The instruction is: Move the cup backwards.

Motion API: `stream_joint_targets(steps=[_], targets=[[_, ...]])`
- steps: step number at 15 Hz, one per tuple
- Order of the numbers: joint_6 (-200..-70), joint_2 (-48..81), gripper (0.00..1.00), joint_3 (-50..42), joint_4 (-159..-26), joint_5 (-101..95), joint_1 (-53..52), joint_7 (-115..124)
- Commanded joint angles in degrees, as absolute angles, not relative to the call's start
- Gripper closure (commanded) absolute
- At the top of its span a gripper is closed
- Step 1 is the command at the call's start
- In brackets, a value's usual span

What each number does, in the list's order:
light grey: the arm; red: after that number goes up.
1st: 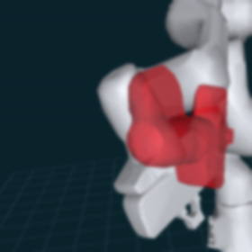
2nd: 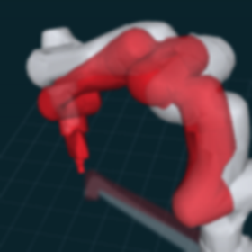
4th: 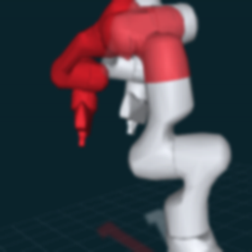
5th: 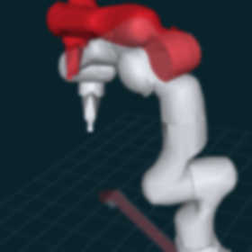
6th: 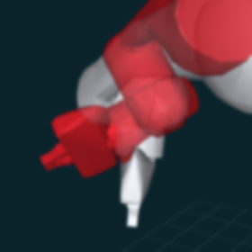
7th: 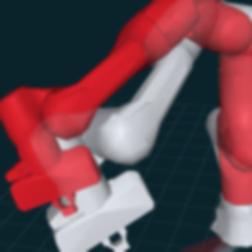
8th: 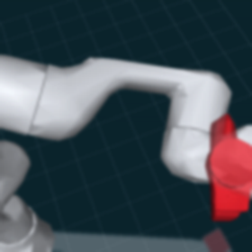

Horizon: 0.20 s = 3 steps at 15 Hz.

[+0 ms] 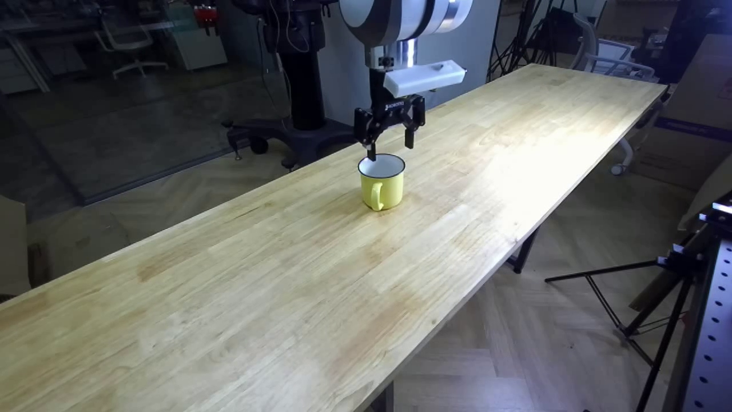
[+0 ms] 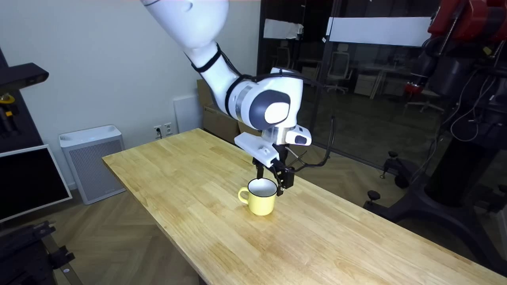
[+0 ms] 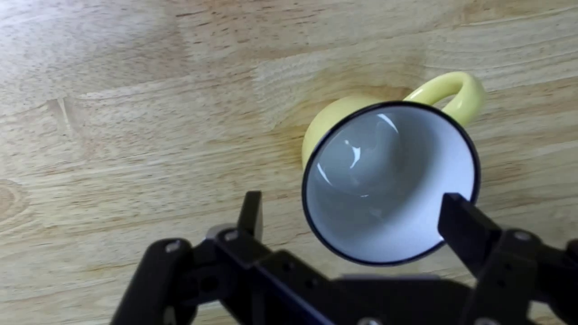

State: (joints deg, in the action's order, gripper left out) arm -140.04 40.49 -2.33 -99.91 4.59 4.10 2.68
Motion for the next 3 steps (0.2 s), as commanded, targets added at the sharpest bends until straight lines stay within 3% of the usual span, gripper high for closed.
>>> stream_joint_targets(steps=[1, 3], targets=[[-141.7, 32.9, 0.0, -3.7, -108.3, 4.7, 2.5, 7.4], [-142.6, 29.8, 0.0, -3.7, -112.0, 4.8, 2.4, 8.0]])
